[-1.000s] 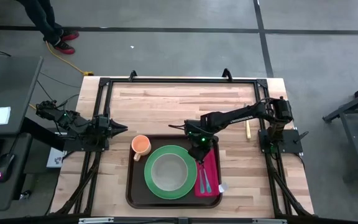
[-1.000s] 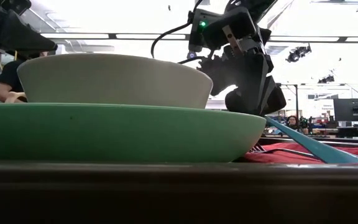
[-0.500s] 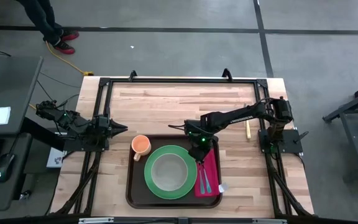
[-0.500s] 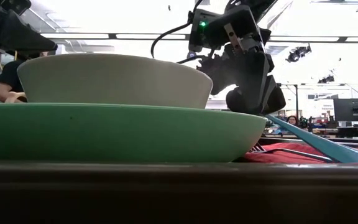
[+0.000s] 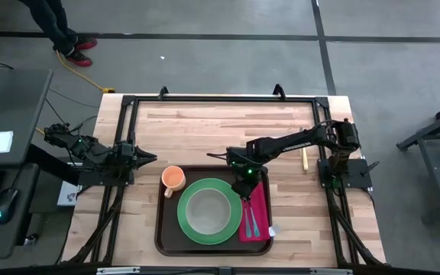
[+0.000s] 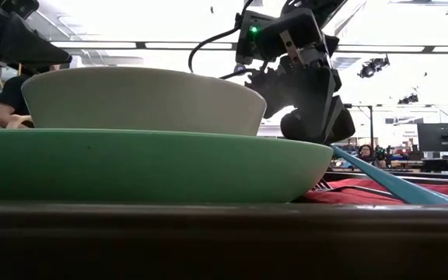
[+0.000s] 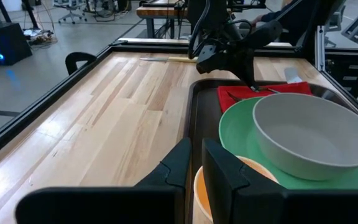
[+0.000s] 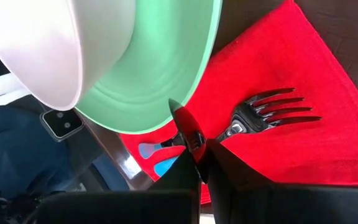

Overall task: Set up tray
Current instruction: Put the spoon on the table napkin to the left of the fork on the serving tray, then put the table knife on the table napkin to the right of the fork on the serving tray

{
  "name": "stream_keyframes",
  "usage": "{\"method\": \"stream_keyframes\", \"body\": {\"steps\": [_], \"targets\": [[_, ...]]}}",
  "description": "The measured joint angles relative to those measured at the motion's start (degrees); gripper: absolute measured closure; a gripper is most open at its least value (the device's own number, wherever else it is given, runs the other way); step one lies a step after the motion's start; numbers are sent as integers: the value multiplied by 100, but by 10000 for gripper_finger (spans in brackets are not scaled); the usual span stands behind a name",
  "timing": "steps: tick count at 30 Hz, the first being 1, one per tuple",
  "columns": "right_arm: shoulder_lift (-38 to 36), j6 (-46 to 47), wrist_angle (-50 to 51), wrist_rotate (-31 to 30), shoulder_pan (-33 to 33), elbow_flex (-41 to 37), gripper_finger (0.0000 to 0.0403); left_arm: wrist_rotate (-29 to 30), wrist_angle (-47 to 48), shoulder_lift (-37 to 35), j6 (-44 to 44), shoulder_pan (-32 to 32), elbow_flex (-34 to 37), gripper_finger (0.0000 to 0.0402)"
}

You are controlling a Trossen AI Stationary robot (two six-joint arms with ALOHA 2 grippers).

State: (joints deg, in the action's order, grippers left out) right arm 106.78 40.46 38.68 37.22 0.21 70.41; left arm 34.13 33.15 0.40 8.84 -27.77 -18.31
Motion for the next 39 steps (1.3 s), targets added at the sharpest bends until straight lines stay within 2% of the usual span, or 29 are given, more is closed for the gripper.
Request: {"method": "stream_keyframes", "body": {"steps": [15,29,39], "targets": [[0,5,24,-150,0,2,401,0,2,0,-107,0,0,332],[0,59,24,-128,0,2,349,-2,2,-2,-107,0,0,332],[0,46,26,-122,15,2,347,-2,2,-1,-107,0,0,332]]}}
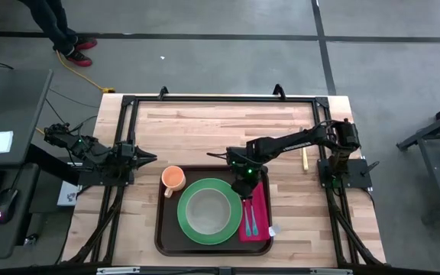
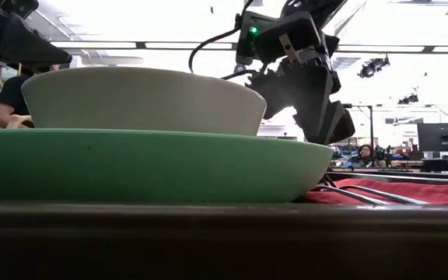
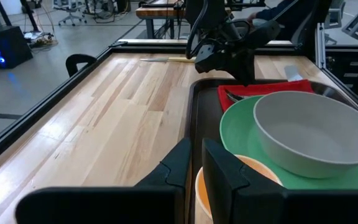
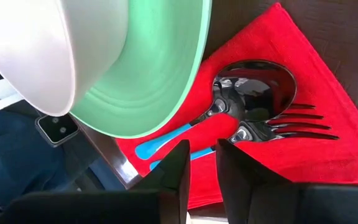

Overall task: Set up tray
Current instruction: Put the table knife on the table napkin to the right of the fork on the serving tray

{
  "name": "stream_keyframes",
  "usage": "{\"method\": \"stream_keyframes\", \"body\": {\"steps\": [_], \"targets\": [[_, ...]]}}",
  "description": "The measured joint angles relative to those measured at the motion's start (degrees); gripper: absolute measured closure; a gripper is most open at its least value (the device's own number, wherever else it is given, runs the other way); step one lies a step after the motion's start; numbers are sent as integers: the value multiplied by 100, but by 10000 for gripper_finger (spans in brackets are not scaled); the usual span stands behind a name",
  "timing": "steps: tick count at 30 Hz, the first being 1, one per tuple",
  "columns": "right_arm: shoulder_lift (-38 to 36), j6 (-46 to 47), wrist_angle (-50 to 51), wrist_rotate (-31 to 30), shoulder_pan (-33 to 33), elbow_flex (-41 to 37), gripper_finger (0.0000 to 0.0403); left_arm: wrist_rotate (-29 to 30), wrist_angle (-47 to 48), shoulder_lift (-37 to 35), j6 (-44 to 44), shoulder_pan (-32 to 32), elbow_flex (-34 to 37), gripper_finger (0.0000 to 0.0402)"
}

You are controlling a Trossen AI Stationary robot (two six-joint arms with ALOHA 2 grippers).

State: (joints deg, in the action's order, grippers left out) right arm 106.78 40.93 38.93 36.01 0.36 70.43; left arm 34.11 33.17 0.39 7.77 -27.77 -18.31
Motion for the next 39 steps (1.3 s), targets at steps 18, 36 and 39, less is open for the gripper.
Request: {"method": "stream_keyframes", "body": {"steps": [18,36,39], "targets": [[-2,329,710,131,-158,0,350,-49,-2,1,2,0,0,332],[-2,2062,359,-1252,-815,0,350,-59,0,-1,2,0,0,332],[-2,2352,361,-1412,-920,0,352,-61,-2,1,2,0,0,332]]}}
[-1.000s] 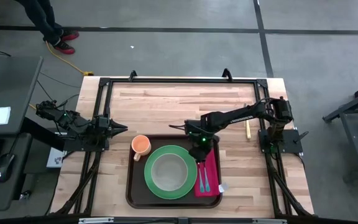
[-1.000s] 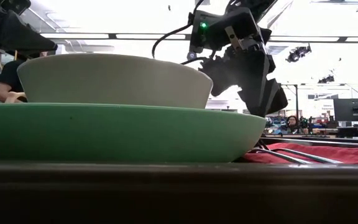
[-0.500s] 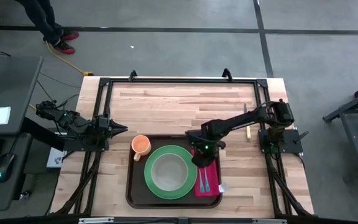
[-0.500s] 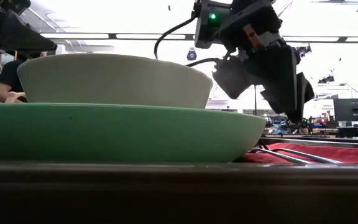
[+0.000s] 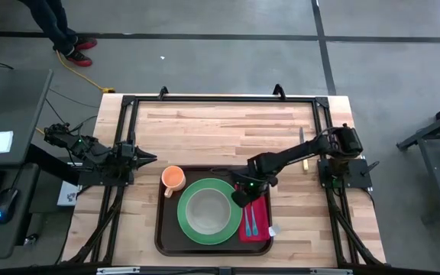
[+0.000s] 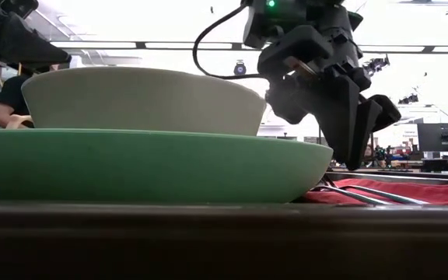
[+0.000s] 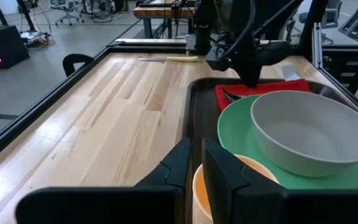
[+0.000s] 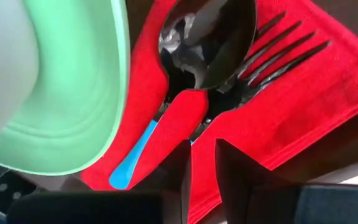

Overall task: Set up tray
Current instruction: Put the table knife on the table napkin to the right of the fork on the serving tray

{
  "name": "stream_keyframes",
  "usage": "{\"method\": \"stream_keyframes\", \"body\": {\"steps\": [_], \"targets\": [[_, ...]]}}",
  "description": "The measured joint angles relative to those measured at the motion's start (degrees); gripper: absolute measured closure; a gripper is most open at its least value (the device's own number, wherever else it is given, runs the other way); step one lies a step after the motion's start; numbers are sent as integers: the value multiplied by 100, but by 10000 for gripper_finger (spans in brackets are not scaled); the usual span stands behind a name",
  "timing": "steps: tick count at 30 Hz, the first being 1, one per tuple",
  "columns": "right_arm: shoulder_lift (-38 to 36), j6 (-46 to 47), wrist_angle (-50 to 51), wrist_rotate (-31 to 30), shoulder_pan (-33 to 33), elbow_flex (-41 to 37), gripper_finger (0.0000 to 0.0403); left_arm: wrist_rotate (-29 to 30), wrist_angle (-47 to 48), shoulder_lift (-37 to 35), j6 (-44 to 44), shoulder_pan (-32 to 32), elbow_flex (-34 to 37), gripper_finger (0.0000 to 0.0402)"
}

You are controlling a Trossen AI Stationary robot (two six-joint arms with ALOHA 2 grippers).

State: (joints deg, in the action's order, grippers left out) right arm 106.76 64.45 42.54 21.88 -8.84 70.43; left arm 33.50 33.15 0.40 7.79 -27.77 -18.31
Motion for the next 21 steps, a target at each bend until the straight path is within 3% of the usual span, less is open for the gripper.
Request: {"method": "stream_keyframes", "body": {"steps": [21], "targets": [[0,928,-40,-620,-410,0,350,-2,0,-2,0,0,0,332]]}}
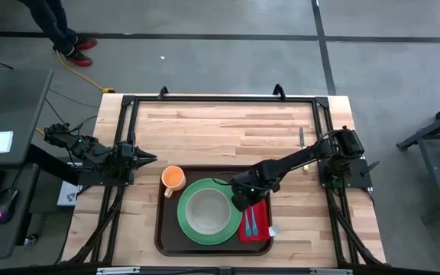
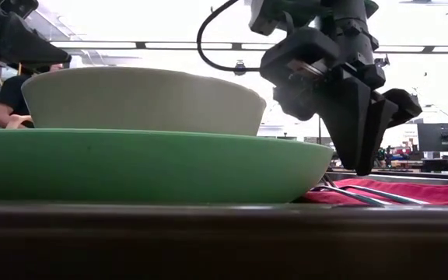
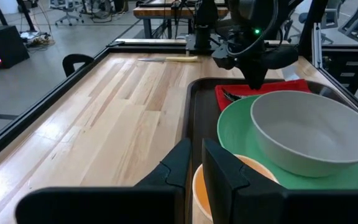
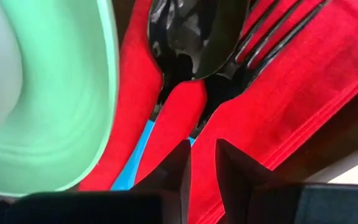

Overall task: Set up tray
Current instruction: Put the table knife on the table napkin to the right of the fork on the serving tray

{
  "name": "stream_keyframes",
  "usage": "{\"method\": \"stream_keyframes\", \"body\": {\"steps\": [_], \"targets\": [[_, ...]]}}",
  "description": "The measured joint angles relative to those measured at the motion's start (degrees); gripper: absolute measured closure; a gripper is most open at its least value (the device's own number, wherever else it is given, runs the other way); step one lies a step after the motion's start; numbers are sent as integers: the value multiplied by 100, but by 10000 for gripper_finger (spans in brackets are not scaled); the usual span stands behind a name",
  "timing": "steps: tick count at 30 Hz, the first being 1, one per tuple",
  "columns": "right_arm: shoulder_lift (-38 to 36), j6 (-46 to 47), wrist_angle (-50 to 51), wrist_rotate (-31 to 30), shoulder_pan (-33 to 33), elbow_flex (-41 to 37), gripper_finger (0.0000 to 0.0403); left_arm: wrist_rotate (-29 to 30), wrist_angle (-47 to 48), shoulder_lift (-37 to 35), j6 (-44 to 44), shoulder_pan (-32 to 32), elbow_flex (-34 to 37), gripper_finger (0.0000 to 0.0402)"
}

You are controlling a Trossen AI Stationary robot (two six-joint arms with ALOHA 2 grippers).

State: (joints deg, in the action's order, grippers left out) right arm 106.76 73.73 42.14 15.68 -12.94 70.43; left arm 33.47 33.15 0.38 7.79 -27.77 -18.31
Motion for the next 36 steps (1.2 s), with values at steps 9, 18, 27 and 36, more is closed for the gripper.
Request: {"method": "stream_keyframes", "body": {"steps": [9,18,27,36], "targets": [[0,252,3,-180,-1,0,347,0,-3,1,2,0,0,332],[0,230,-1,-205,-106,0,322,0,-2,0,2,0,0,332],[0,221,-4,-336,-110,-1,293,0,-4,2,2,0,0,332],[0,-78,-165,-439,-201,-2,294,0,-6,0,4,0,0,332]]}}
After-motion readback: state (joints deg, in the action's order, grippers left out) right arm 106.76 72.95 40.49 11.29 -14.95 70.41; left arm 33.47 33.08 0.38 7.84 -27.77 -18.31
